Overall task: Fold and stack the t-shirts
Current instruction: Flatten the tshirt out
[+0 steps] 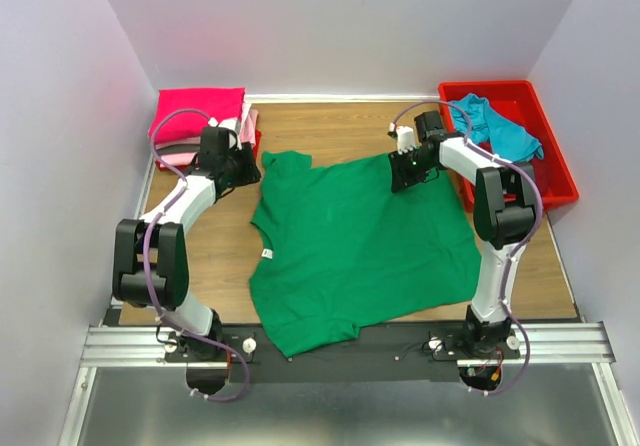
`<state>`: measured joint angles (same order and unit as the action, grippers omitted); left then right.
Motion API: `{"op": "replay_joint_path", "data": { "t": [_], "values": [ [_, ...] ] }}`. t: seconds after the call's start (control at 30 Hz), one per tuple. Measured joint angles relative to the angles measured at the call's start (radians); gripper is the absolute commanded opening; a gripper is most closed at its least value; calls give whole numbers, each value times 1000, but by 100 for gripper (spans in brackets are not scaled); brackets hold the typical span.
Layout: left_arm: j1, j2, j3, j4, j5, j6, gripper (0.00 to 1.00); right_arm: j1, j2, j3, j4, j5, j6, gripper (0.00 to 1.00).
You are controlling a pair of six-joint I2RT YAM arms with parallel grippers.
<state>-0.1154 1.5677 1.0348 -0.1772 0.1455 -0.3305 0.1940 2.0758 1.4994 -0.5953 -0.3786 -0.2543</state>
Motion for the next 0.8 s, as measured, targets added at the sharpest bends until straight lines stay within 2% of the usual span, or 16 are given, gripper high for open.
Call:
{"op": "replay_joint_path", "data": {
  "t": [0.13, 0.17, 0.2, 0.27, 0.4, 0.6, 0.63, 0.67, 0.7, 0.73, 0.77, 0.8],
  "values": [
    [16, 26, -55, -3, 2, -13, 58, -3, -34, -53, 36, 36, -9, 48],
    [16, 34, -72, -8, 3, -16, 58, -3, -48, -72, 38, 41, -13, 52],
    [16, 39, -88, -15, 5, -18, 58, -3, -72, -100, 40, 42, -21, 62],
    [15, 46, -115, -34, 8, -19, 58, -4, -107, -136, 32, 46, -36, 68],
    [15, 51, -140, -45, 13, -19, 57, -6, -216, -193, 10, 54, -44, 68],
    [16, 118, -115, -2, 85, -11, 50, -27, -336, -215, 19, 57, -46, 68],
    [16, 126, -112, 11, 107, -9, 43, -32, -336, -223, 19, 56, -46, 68],
    [15, 129, -112, 14, 116, -8, 43, -35, -335, -230, 20, 56, -46, 68],
    [15, 129, -112, 16, 128, -5, 23, -39, -332, -240, 18, 56, -46, 68],
    [15, 132, -115, 16, 145, -1, 11, -43, -328, -248, 16, 56, -45, 68],
    [15, 132, -116, 14, 158, 1, 0, -46, -323, -253, 14, 56, -45, 68],
    [15, 132, -119, 13, 172, 3, 0, -46, -319, -256, 13, 56, -45, 68]
  ]
}}
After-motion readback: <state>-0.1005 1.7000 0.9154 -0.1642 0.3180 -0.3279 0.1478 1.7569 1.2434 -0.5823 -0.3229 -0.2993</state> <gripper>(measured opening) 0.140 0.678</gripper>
